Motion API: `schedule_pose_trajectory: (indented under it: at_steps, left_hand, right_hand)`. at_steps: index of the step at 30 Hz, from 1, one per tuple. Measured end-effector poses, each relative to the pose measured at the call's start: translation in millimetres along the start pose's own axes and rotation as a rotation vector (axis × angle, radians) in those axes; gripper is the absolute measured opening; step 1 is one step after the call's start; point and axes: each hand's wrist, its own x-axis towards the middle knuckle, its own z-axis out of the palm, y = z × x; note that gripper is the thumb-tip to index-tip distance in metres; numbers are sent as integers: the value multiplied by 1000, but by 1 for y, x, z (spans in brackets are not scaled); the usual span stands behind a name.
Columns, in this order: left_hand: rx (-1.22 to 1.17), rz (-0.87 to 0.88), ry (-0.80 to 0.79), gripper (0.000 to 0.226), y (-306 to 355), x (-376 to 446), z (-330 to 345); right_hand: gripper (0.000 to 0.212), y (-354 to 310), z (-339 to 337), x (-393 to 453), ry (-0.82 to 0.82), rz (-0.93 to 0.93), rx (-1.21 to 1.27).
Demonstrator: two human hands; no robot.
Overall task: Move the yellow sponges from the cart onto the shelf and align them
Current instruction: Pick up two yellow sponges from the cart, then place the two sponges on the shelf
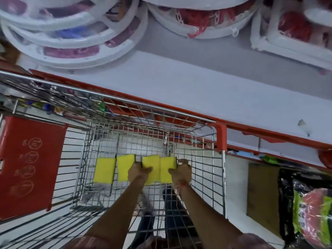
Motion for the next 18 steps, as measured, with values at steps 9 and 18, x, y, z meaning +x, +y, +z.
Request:
schedule_pose_trajectory:
  at_steps: [9, 18]
  left_hand:
    - [-180, 223, -21, 46, 16, -33, -55]
    - [-404, 538, -200, 18, 82, -132, -164]
  right_hand:
    - [32, -32, -68, -42, -113, -166, 383]
    - [40, -87, -182, -112, -274, -235, 769]
